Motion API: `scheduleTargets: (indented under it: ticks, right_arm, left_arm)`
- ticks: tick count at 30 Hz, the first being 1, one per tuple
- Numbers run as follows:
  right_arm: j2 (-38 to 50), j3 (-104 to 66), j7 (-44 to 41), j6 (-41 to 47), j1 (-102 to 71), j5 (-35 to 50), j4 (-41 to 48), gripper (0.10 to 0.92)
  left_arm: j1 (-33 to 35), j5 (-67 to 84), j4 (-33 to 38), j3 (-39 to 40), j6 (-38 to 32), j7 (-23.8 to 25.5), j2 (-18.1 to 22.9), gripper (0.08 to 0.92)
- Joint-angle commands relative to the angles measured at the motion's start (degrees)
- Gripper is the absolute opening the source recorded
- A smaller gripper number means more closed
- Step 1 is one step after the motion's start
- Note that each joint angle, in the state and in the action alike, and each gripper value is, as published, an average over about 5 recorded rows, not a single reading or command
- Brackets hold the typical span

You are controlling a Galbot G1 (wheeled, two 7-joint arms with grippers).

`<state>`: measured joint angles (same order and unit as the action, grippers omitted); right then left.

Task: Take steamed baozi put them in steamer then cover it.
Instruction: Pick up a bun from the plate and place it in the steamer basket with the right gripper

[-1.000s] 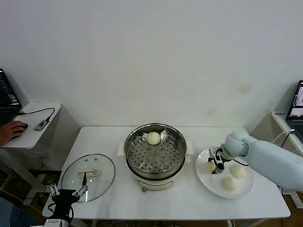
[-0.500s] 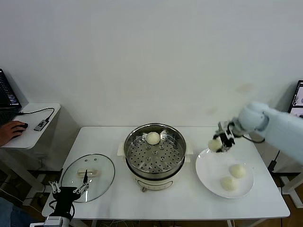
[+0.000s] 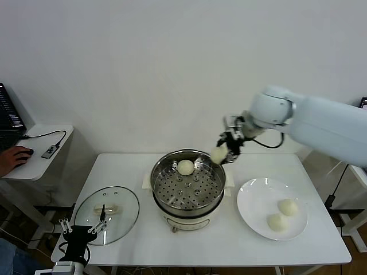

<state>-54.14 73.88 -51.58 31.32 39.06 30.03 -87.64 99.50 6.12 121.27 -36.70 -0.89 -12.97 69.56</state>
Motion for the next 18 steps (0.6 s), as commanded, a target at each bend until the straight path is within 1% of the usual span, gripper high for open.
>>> scheduleTargets:
  ticks: [1,4,9,18]
  right_arm:
    - [-14.3,2.3,6.3,7.6,-3.3,9.3,4.7,0.611]
    - [-16.3,1.8,7.1,8.7,-5.8,9.6,6.8,0.611]
    - [-18.6,1.0,7.5,9.5,-9.6,7.4,10.3,0.611]
    - [-21.2,0.3,8.1,9.7,-12.8,5.6,15.2,0.611]
  left_arm:
    - [-0.1,0.1,0.0,-0.1,0.0,0.0,0.1,0.823]
    - [-0.2,0.2,0.1,-0.2,0.0,0.0,0.3,0.823]
    - [-0.7,0.1,-0.4,0.0,-0.1,-0.1,0.6,0.823]
    - [-1.3,0.0,-0.9,0.8,-0.2,-0.3,0.8,0.823]
